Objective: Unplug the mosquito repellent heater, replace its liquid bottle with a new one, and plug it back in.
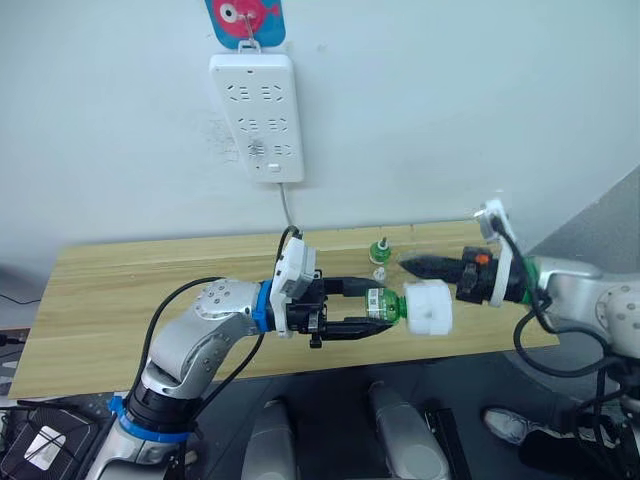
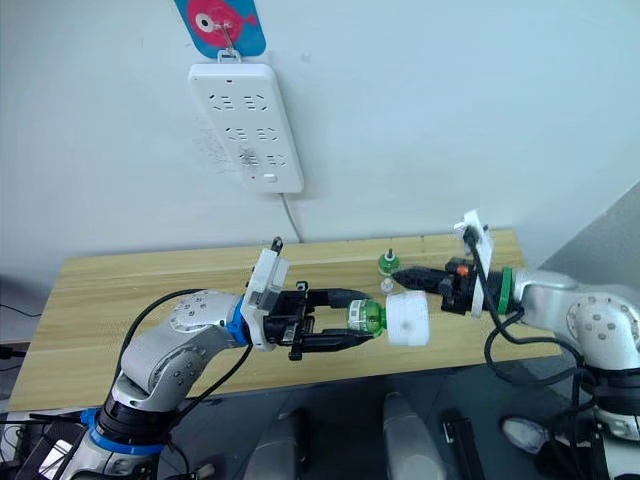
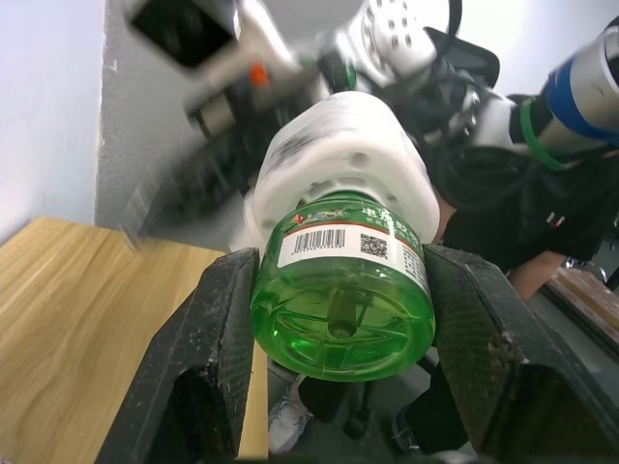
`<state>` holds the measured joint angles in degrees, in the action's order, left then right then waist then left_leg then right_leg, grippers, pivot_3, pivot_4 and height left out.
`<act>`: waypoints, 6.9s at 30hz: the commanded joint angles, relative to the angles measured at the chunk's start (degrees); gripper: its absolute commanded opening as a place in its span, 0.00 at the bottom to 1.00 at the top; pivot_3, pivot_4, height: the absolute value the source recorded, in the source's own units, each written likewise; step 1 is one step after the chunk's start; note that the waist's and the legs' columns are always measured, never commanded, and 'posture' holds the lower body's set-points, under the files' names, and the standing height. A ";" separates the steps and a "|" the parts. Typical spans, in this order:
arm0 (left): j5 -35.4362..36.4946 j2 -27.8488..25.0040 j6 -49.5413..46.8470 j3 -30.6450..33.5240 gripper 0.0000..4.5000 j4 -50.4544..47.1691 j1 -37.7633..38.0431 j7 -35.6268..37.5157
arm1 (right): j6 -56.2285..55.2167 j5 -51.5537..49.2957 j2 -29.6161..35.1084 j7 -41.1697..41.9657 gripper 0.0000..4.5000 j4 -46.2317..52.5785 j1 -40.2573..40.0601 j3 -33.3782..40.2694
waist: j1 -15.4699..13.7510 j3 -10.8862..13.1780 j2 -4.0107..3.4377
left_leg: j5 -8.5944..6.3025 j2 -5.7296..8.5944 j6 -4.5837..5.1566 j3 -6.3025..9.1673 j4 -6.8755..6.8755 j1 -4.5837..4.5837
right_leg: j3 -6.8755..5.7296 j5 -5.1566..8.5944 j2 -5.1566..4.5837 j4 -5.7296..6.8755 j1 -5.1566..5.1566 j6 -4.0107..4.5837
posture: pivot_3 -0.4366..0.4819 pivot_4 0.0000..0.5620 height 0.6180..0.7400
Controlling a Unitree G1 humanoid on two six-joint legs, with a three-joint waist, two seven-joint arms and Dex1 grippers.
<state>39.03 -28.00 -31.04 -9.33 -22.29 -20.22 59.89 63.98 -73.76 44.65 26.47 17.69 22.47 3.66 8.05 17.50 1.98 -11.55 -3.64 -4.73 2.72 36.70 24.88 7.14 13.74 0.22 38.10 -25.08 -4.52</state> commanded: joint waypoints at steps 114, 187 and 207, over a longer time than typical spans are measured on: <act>-3.99 0.25 4.58 0.82 0.52 3.32 -1.80 0.65 | 3.91 -13.91 7.29 9.51 0.00 11.27 -2.27 5.68 | 0.05 0.00 0.00 | -0.01 0.00 0.01 -0.04 0.01 0.00 | 0.05 -0.01 0.02 -0.05 -0.01 -0.01 | 0.23 0.50 1.00; -12.57 16.13 15.14 2.06 0.52 9.22 1.27 -17.95 | -17.71 -14.55 -9.08 -32.05 1.00 17.37 -12.64 11.15 | 1.76 -0.05 -0.05 | -0.01 0.02 0.02 -0.06 -0.07 0.04 | 0.12 -0.03 0.03 -0.11 -0.01 -0.05 | 0.18 0.47 1.00; -7.27 1.56 14.93 -1.25 0.52 5.07 -1.47 6.04 | -6.69 2.02 2.82 8.96 0.00 -3.44 3.91 0.70 | 3.04 -0.04 -0.04 | -0.01 0.00 0.03 -0.09 -0.16 -0.02 | 0.14 -0.02 0.04 -0.13 -0.01 -0.05 | 0.20 0.49 1.00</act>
<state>28.58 -26.41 -13.73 -11.21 -13.50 -21.72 66.34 57.01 -72.75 47.65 33.58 13.31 26.11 4.38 11.09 17.46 1.94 -11.56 -3.64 -4.70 2.62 36.52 24.87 7.29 13.73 0.25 37.98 -25.11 -4.58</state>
